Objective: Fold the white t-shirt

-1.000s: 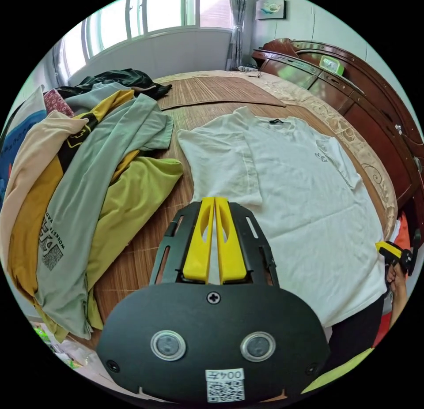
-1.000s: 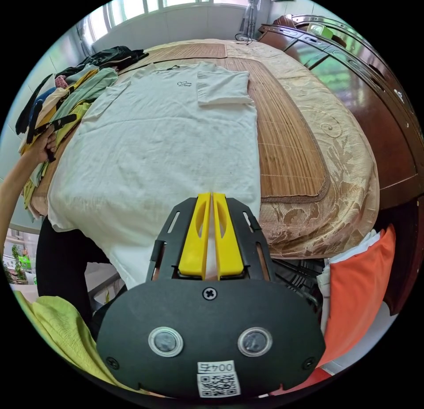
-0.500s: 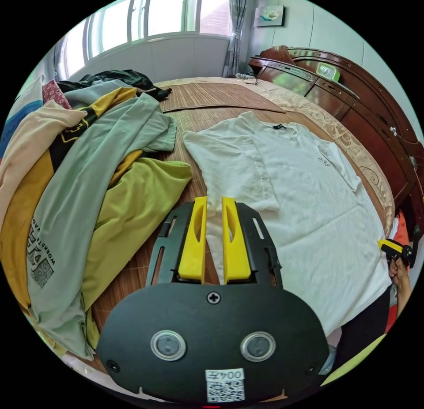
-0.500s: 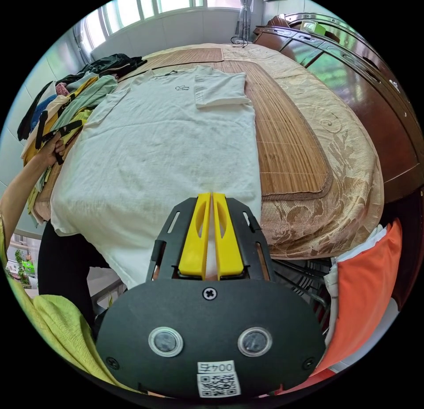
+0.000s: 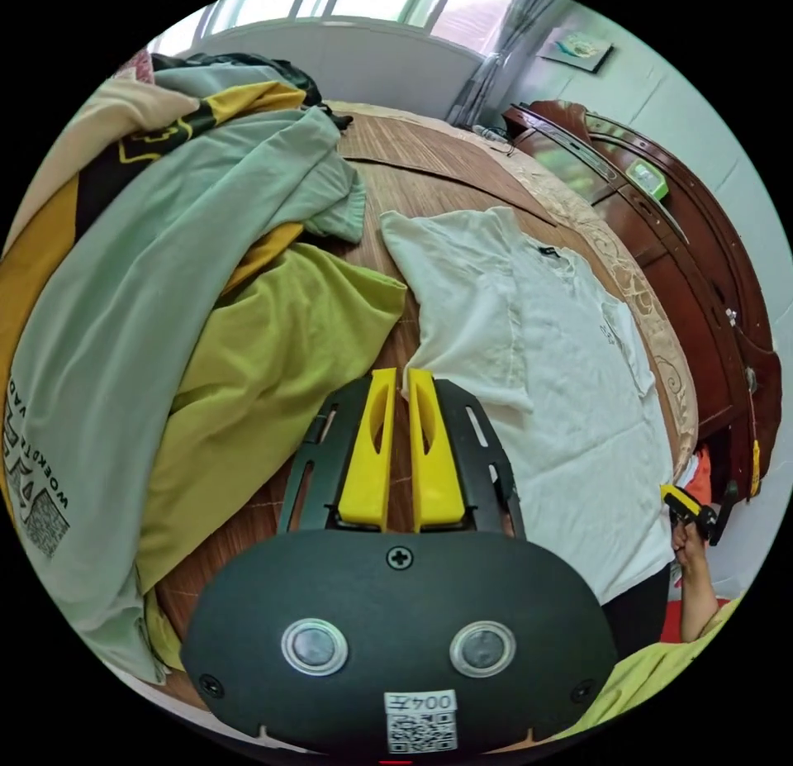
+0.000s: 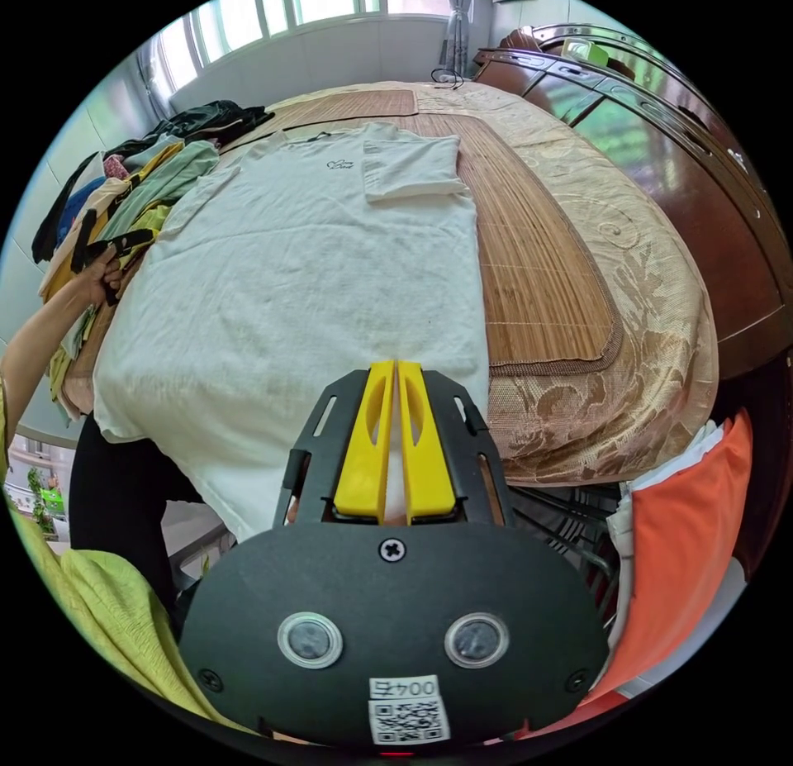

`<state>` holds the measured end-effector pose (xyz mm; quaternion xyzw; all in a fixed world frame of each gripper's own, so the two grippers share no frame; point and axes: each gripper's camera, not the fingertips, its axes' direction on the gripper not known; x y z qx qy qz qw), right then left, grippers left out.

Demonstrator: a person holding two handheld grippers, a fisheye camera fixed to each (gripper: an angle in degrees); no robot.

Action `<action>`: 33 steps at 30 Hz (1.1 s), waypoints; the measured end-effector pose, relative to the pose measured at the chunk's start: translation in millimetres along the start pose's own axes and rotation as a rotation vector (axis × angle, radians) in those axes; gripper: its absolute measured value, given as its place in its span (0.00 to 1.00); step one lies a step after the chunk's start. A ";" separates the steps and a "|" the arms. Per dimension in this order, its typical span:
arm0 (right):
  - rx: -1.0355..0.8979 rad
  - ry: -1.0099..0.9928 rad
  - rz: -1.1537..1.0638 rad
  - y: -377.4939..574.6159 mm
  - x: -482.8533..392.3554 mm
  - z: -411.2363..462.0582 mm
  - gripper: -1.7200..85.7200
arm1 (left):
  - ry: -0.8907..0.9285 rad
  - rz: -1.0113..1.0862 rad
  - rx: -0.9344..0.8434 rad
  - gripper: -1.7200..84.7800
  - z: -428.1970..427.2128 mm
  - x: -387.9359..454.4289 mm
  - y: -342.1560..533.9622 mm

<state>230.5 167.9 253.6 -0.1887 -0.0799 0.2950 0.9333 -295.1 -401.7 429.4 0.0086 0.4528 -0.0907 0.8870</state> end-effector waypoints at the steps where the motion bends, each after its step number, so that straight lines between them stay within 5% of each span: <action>1: 0.001 -0.003 0.003 -2.3 0.4 2.2 0.02 | 0.012 -0.044 -0.009 0.04 -3.2 -6.4 -1.2; 5: 0.008 -0.019 0.012 -8.6 3.1 9.0 0.02 | -0.031 -0.058 0.104 0.05 -32.9 -2.2 20.3; 12: 0.014 0.001 0.004 -22.8 2.3 22.8 0.02 | -0.096 0.218 0.162 0.06 -12.7 66.3 45.8; 18: 0.015 -0.032 0.013 -34.8 10.8 33.3 0.03 | -0.223 0.261 -0.016 0.07 31.9 95.6 38.2; 23: 0.106 -0.240 0.045 -66.0 16.9 3.9 0.08 | -0.220 0.273 0.108 0.09 5.1 105.0 70.5; 33: -0.041 -0.586 -0.373 -307.8 -156.9 38.1 0.06 | -0.324 0.288 0.127 0.10 36.8 127.2 99.0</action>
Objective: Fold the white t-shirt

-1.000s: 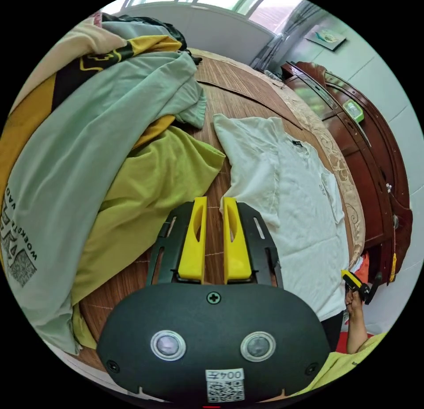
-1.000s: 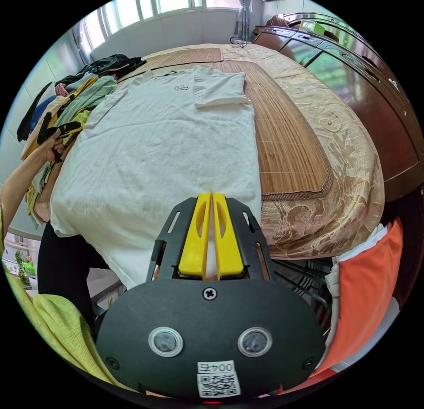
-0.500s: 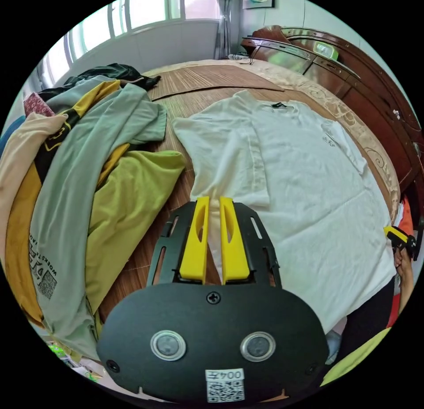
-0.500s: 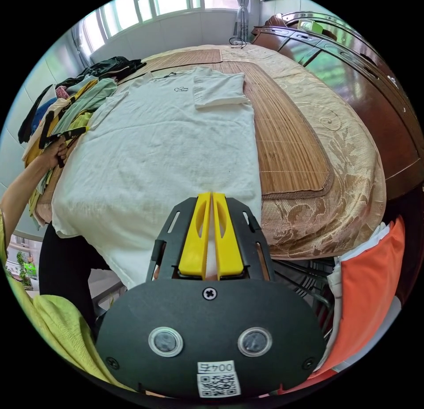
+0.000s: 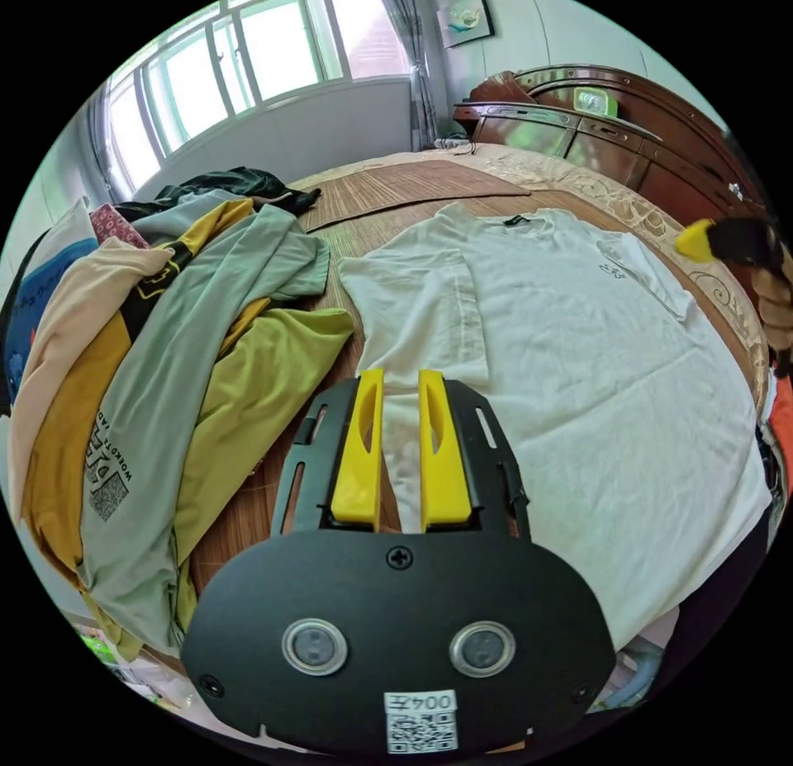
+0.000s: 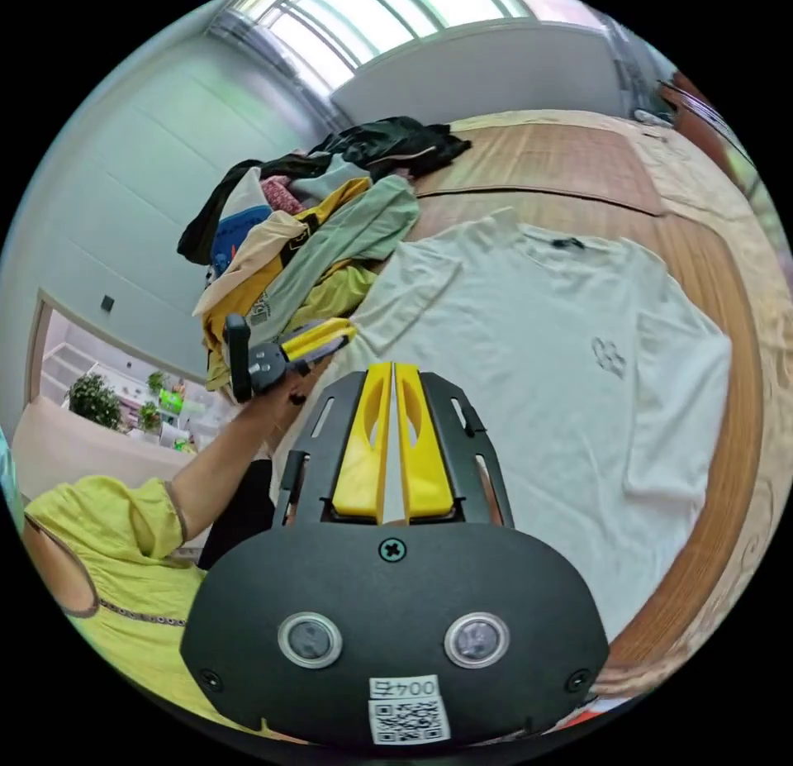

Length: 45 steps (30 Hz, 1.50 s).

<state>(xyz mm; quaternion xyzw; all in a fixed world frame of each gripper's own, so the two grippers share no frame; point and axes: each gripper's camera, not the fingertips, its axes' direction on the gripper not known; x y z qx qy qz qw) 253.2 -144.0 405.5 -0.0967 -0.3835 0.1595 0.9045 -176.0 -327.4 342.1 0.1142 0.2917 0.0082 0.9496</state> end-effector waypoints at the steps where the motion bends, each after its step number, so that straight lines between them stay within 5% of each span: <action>1: -0.026 0.028 -0.022 -36.3 -3.4 19.6 0.07 | 0.025 0.000 -0.051 0.11 10.3 -0.6 -1.7; 10: -0.233 0.184 -0.153 -214.3 -2.4 160.8 0.09 | 0.147 -0.083 -0.091 0.11 25.6 -15.2 6.2; 22: -0.462 0.298 -0.326 -264.5 -12.9 237.6 0.07 | 0.202 -0.117 -0.086 0.11 20.4 -8.6 19.2; 27: -0.329 0.260 -0.248 -276.3 -18.2 248.1 0.03 | 0.195 -0.117 -0.089 0.11 15.5 4.6 22.9; 32: -0.332 0.240 -0.213 -275.1 -19.6 264.4 0.05 | 0.121 -0.075 -0.098 0.11 7.8 34.0 21.7; 38: -0.092 0.138 -0.170 -252.8 -14.3 185.2 0.11 | 0.122 -0.077 -0.098 0.11 -1.3 50.7 21.3; 45: -0.023 0.337 -0.159 -70.7 -26.3 99.5 0.08 | 0.111 -0.071 -0.095 0.11 -13.2 72.8 17.7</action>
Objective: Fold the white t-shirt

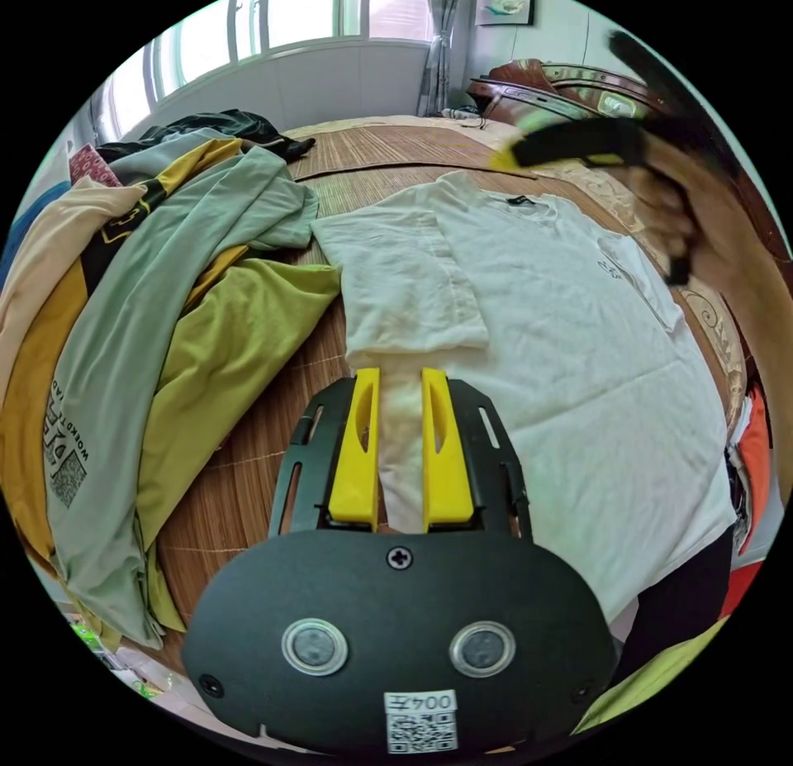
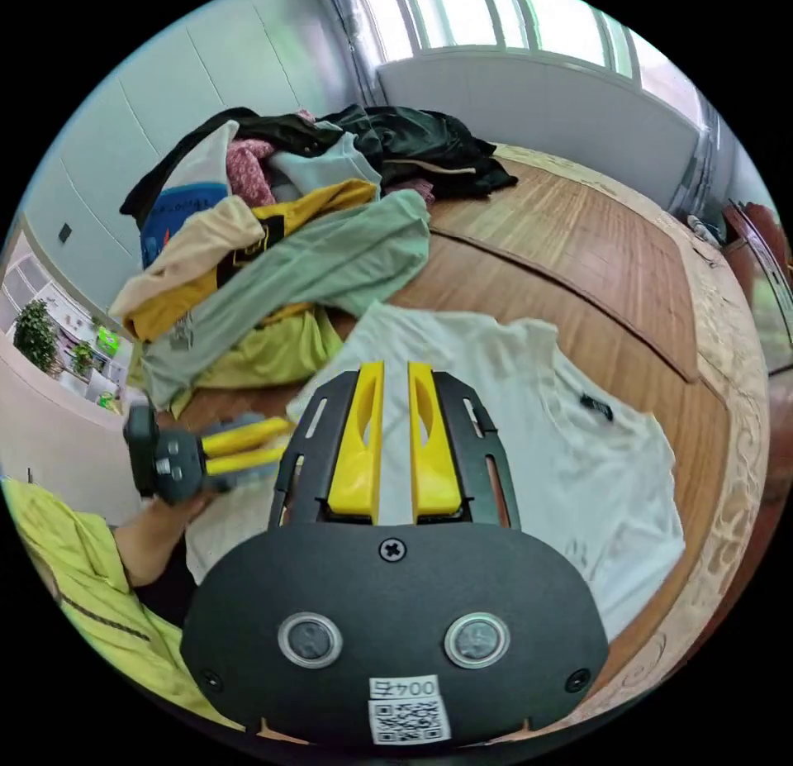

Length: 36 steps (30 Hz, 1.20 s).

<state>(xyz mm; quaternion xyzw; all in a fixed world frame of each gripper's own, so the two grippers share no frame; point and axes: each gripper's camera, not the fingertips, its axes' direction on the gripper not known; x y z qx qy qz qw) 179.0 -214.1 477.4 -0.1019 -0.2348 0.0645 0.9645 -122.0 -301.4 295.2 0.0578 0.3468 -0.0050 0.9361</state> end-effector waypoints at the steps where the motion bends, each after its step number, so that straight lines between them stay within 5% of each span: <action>1: -0.036 0.065 0.031 42.6 -2.0 -9.0 0.08 | -0.015 0.007 0.003 0.11 -2.3 7.2 0.0; 10: -0.232 0.173 0.413 303.5 2.3 -76.3 0.05 | 0.058 0.054 -0.046 0.09 -27.9 28.6 -13.7; 16: -0.163 0.074 0.554 366.0 10.8 -101.2 0.03 | 0.120 0.055 -0.050 0.08 -131.1 41.3 51.8; 22: -0.019 0.008 0.563 404.1 1.4 -150.8 0.05 | 0.324 -0.160 -0.134 0.10 -199.1 30.8 173.6; 28: 0.040 0.012 0.604 451.9 -4.9 -182.9 0.05 | 0.304 -0.224 -0.189 0.14 -240.0 89.3 229.2; 36: 0.119 0.056 0.656 501.3 1.1 -227.6 0.03 | 0.133 -0.105 -0.322 0.18 -236.5 184.4 199.0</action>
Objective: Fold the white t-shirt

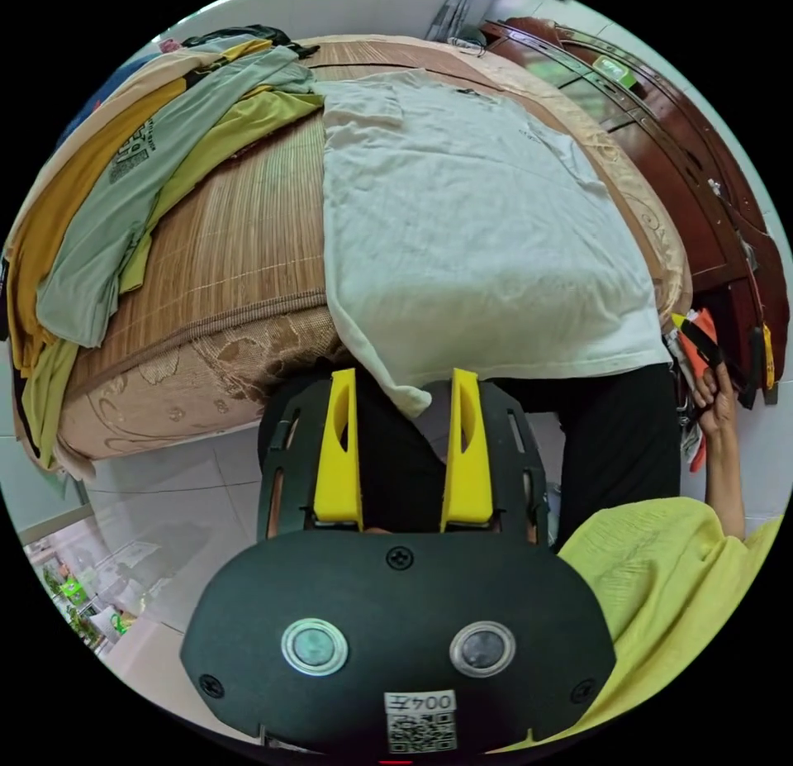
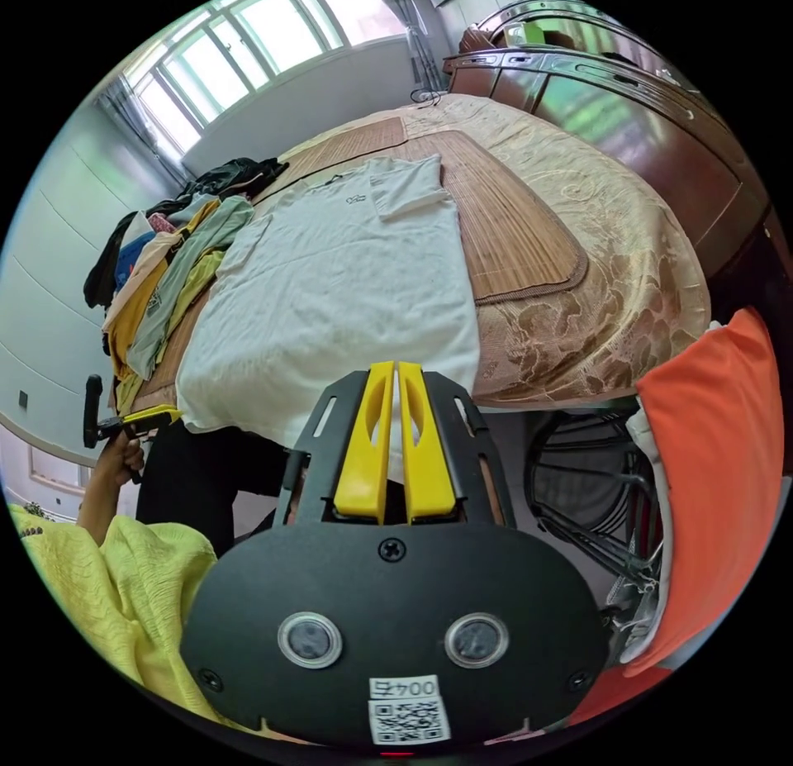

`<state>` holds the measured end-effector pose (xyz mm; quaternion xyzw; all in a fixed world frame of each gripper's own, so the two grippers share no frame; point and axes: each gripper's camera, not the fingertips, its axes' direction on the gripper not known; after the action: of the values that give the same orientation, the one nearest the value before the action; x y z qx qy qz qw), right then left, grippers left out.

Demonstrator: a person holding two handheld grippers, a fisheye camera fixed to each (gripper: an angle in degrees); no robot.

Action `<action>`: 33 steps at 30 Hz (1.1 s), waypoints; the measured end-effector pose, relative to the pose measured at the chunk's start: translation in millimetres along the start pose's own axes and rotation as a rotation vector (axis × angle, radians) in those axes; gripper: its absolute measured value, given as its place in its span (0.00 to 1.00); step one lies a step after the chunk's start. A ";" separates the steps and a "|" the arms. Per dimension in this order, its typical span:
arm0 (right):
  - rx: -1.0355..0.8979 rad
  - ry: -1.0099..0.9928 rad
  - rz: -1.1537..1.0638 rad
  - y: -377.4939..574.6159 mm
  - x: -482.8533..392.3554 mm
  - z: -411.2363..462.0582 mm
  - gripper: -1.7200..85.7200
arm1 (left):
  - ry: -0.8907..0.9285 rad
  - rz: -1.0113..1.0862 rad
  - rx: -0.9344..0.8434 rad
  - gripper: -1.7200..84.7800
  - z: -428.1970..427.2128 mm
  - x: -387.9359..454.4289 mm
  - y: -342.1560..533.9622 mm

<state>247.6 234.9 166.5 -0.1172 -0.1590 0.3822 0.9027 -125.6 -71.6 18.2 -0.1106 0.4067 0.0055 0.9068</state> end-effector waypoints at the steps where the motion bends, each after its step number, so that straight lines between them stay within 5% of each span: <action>1: 0.010 0.006 0.003 3.0 6.1 -8.0 0.03 | -0.018 0.004 -0.019 0.18 0.3 6.1 -4.7; 8: 0.037 -0.075 0.071 16.3 60.1 -47.4 0.08 | -0.004 0.046 -0.070 0.09 -17.9 29.6 -10.0; 22: 0.022 -0.758 0.502 91.8 219.3 -59.6 0.17 | 0.307 -0.066 0.042 0.06 -151.2 -32.0 23.6; 33: -0.048 -0.609 0.297 81.0 219.4 -111.4 0.11 | 0.575 -0.116 0.094 0.05 -247.1 -105.2 41.3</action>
<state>380.9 439.6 80.1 -0.0405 -0.4115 0.5230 0.7453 -382.1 -73.6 -71.5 -0.0884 0.6397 -0.0970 0.7574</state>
